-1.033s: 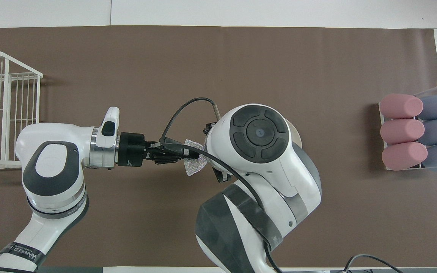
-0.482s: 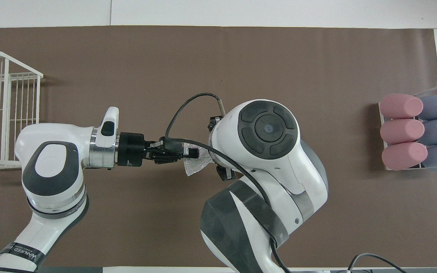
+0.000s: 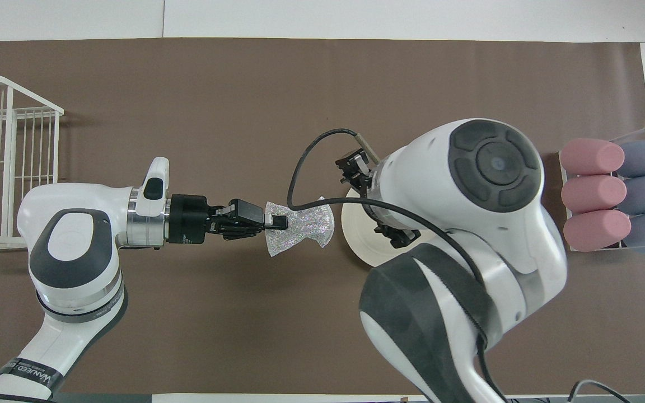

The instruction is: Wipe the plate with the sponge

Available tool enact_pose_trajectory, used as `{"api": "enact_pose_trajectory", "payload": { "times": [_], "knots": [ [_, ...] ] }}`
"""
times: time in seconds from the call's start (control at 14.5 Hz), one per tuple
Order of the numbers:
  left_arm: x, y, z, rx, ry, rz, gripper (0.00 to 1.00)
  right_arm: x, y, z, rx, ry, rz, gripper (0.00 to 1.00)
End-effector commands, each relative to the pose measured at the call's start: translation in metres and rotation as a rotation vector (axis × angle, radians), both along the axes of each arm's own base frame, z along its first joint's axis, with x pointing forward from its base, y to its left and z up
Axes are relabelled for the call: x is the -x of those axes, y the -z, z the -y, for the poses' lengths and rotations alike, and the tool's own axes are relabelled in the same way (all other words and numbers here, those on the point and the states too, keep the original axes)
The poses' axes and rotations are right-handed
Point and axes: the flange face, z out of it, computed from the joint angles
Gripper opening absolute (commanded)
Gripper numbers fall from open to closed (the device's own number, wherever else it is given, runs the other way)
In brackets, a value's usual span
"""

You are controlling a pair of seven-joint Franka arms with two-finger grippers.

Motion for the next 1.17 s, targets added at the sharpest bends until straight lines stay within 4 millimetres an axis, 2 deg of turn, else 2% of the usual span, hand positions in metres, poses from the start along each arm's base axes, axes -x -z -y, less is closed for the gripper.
{"api": "enact_pose_trajectory", "payload": {
  "times": [0.0,0.14,0.34,0.48,0.55,0.76,0.96,1.1],
  "knots": [
    [-0.005,0.006,-0.015,-0.074,-0.031,-0.001,0.00,0.007,-0.015,0.056,0.043,-0.216,0.062,1.00],
    [-0.008,0.010,-0.022,-0.139,-0.021,0.017,0.00,0.007,-0.028,0.089,0.062,-0.321,0.062,1.00],
    [-0.017,0.010,-0.030,-0.281,-0.035,0.009,0.00,0.007,-0.027,0.138,0.080,-0.493,0.003,1.00],
    [-0.024,-0.001,-0.033,-0.378,-0.022,0.009,0.00,0.009,-0.035,0.182,0.079,-0.597,-0.025,1.00],
    [-0.030,-0.009,-0.034,-0.438,-0.017,0.011,0.00,0.009,-0.033,0.195,0.073,-0.653,-0.029,1.00],
    [-0.045,-0.031,-0.048,-0.648,-0.018,0.028,0.00,0.006,-0.034,0.219,0.072,-0.781,-0.022,1.00],
    [-0.052,-0.043,-0.056,-0.872,-0.011,0.070,0.00,0.001,-0.034,0.247,0.107,-0.900,-0.012,1.00],
    [-0.053,-0.046,-0.058,-1.024,0.008,0.114,0.00,-0.003,-0.038,0.254,0.151,-0.953,-0.014,1.00]
  ]
}}
